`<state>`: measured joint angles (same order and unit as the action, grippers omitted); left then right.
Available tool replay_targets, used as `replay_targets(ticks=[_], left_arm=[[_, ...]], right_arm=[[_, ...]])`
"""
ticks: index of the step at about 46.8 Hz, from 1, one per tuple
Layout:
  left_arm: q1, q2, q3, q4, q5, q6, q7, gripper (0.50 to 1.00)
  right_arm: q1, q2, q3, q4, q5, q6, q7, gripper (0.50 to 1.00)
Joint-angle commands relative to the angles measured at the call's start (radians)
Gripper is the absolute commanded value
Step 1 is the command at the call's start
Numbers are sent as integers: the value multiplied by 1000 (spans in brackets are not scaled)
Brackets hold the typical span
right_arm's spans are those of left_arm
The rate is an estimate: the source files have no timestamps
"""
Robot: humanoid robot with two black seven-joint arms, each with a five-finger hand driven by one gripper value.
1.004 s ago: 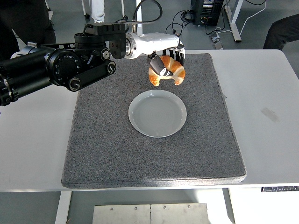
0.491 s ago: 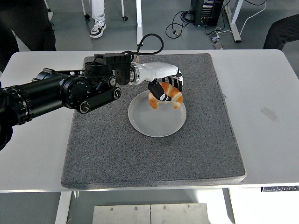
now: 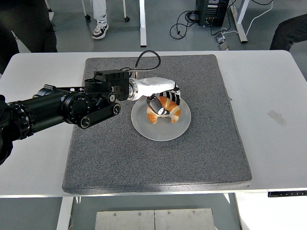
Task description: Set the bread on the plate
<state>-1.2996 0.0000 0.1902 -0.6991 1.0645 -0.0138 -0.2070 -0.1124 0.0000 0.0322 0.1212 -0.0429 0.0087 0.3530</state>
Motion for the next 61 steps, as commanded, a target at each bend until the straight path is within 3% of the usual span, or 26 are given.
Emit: replay_targets(ticks=[1, 3, 4, 6, 7, 18, 36, 45, 52, 61], left_arm=[[-3, 0, 0, 4, -1, 0, 0, 500], [-6, 0, -3, 6, -12, -2, 3, 500], [-6, 0, -5, 6, -17, -2, 3, 607], [-7, 0, -8, 6, -20, -2, 3, 904], [-7, 0, -9, 6, -20, -2, 3, 970], [-23, 0, -11, 4, -144, -60, 3, 983], [-84, 0, -32, 4, -185, -60, 5, 984], [-135, 11, -80, 0, -353, -118, 0, 983], [-138, 35, -159, 1, -592, -164, 6, 984], [-122, 112, -238, -10, -725, -198, 4, 986]], right_arm=[[0, 0, 0, 0, 0, 0, 0, 1000], [0, 0, 0, 0, 0, 0, 0, 1000], [0, 0, 0, 0, 0, 0, 0, 1000], [0, 0, 0, 0, 0, 0, 1, 1000], [-1, 0, 0, 0, 0, 0, 0, 1000], [0, 0, 0, 0, 0, 0, 0, 1000], [0, 0, 0, 0, 0, 0, 0, 1000], [0, 0, 0, 0, 0, 0, 1, 1000], [0, 0, 0, 0, 0, 0, 0, 1000], [0, 0, 0, 0, 0, 0, 0, 1000]])
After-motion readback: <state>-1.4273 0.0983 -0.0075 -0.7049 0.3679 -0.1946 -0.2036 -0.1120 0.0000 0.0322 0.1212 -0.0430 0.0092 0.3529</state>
